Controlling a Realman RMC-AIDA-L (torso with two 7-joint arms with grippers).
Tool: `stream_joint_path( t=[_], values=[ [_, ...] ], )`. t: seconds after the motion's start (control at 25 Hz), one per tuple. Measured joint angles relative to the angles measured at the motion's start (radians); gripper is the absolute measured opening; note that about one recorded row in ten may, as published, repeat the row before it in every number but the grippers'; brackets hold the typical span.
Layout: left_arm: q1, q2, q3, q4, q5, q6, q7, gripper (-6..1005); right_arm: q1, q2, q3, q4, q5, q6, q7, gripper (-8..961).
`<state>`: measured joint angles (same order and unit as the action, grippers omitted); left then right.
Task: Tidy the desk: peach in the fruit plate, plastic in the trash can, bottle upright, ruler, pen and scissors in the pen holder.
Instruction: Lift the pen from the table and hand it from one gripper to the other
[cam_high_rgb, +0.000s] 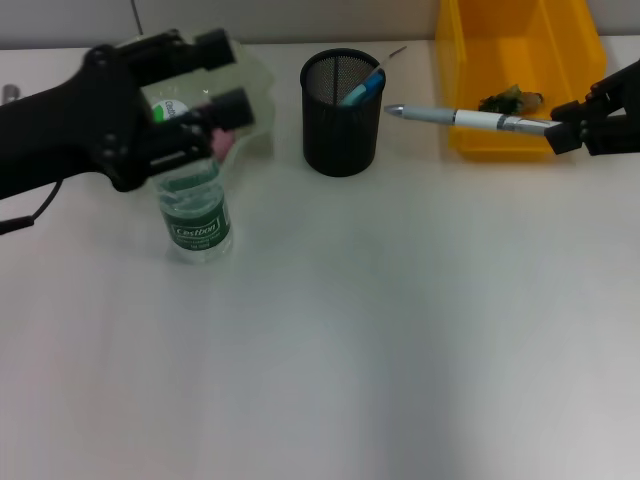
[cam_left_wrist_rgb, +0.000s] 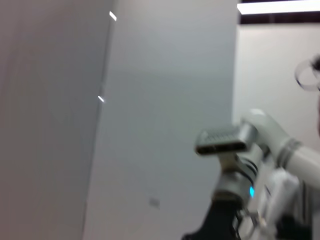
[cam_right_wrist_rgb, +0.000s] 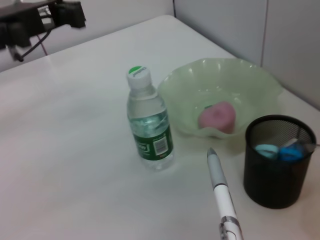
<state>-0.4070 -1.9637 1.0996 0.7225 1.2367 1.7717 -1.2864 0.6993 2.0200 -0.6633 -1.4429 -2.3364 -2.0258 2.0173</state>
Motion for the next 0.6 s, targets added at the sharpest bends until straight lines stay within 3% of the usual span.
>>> stream_joint_path(
  t=[0.12,0.2,0.48,0.6],
  values=[
    [-0.003,-0.009,-0.007,0.061,0.064,-0.011,-0.009,601,-0.002,0.000,0.000,0.004,0.001,-0.006,0.000,191],
    [-0.015,-0.038,-0.025,0.166,0.171,-0.044,-0.011,601,-0.005,0.002,-0.001,0.002,0.001,-0.007,0.000,191],
    [-0.062,-0.097,-0.029,0.341,0.392,-0.107,-0.026,601,-0.007,0.003,-0.011,0.007,-0.001,-0.010,0.022,191],
    [-0.090,-0.101,-0.012,0.355,0.423,-0.113,-0.034,601,0.003,0.003,-0.018,0.010,-0.001,-0.011,0.075,191]
  ],
)
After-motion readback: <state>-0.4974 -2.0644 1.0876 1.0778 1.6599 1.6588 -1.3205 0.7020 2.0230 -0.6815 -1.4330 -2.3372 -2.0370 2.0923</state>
